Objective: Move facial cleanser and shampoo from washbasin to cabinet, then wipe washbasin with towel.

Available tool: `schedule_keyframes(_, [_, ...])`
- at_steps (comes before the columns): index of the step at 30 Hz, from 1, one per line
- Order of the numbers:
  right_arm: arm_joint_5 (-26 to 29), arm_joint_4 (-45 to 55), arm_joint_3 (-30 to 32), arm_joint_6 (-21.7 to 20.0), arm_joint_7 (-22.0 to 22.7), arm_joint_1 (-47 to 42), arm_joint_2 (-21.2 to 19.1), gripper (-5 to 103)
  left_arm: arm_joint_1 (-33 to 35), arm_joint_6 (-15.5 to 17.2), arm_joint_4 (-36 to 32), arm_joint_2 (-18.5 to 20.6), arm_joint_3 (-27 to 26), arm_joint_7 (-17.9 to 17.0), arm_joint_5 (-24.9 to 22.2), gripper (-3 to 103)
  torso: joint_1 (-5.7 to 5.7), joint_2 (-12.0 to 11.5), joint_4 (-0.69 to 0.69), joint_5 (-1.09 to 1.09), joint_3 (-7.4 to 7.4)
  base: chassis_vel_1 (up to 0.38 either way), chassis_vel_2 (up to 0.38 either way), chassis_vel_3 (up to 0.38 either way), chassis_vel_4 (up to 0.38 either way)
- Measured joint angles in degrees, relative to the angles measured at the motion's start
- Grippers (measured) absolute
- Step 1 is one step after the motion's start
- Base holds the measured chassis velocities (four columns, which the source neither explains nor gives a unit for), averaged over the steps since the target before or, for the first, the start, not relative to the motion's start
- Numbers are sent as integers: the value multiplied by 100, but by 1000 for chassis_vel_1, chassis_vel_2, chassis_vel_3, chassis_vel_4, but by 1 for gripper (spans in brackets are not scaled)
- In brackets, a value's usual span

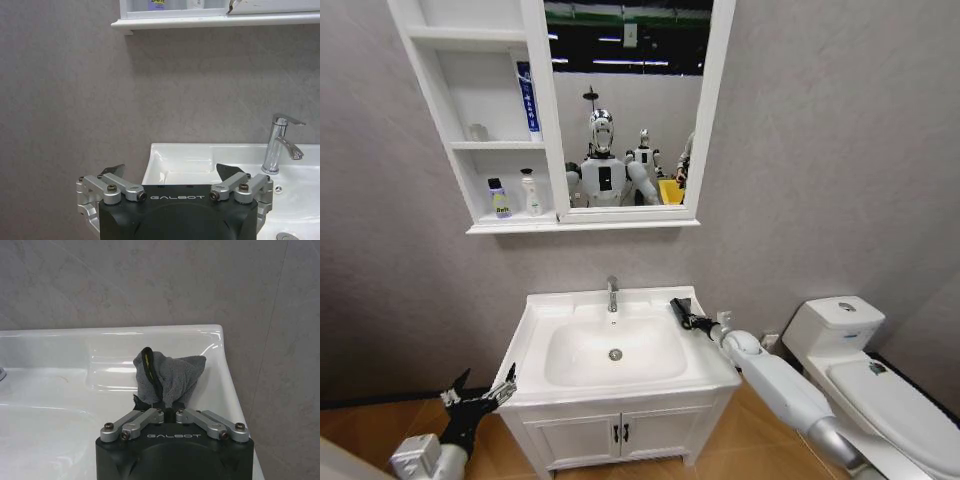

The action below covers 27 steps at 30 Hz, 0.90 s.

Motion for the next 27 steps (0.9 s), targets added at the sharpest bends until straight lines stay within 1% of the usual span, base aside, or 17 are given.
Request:
schedule_keyframes(4, [29,-101,-13,-14,9,67,114,14,0,0,0,0,0,0,0,100,0,0,0,-1,-1,0,0,0,0])
schedule_keyframes(6, [3,-178,-22,24,-27,93,227,25,0,0,0,0,0,0,0,100,0,0,-1,-1,-1,0,0,0,0])
schedule_keyframes(7, [3,-178,-22,24,-27,93,227,25,0,0,0,0,0,0,0,100,0,0,-1,-1,-1,0,0,0,0])
schedule_keyframes(8, [1,-148,-15,22,-28,77,270,30,0,0,0,0,0,0,0,100,0,0,0,0,0,0,0,0,0])
schedule_keyframes(9, [1,-71,-1,-19,54,44,291,35,0,0,0,0,0,0,0,100,0,0,0,0,0,0,0,0,0])
schedule_keyframes(10, [1,-71,-1,-19,54,44,291,35,0,0,0,0,0,0,0,100,0,0,0,0,0,0,0,0,0])
schedule_keyframes(12, [-8,142,74,-131,316,-44,305,47,0,0,0,1,0,0,0,100,0,0,0,2,0,0,0,0,0])
schedule_keyframes(13, [-8,142,74,-131,316,-44,305,47,0,0,0,1,0,0,0,100,0,0,0,2,0,0,0,0,0])
schedule_keyframes(15, [-12,358,150,-297,555,-141,261,57,0,0,0,0,0,0,0,100,0,0,1,1,0,0,0,0,0])
schedule_keyframes(16, [-12,358,150,-297,555,-141,261,57,0,0,0,0,0,0,0,100,0,0,1,1,0,0,0,0,0])
schedule_keyframes(17, [-6,462,194,-371,627,-191,222,62,0,0,0,1,0,0,0,100,0,0,0,1,0,0,0,0,0])
schedule_keyframes(18, [-7,612,254,-427,697,-270,168,74,0,0,0,0,0,0,0,100,0,0,-2,1,0,0,0,0,0])
schedule_keyframes(19, [-7,612,254,-427,697,-270,168,74,0,0,0,0,0,0,0,100,0,0,-2,1,0,0,0,0,0])
schedule_keyframes(21, [-30,814,335,-508,831,-359,109,85,0,0,0,0,0,0,0,100,0,0,-1,1,0,0,0,0,0])
schedule_keyframes(23, [-122,895,371,-519,920,-404,84,85,0,0,0,0,0,0,0,100,0,0,0,1,-1,0,0,0,0])
schedule_keyframes(25, [-326,1049,449,-488,996,-519,18,94,0,0,0,0,0,0,0,100,0,0,0,2,0,0,0,0,0])
schedule_keyframes(27, [-344,1219,496,-483,1029,-610,-53,98,0,0,0,0,0,0,0,100,0,0,0,2,0,0,0,0,0])
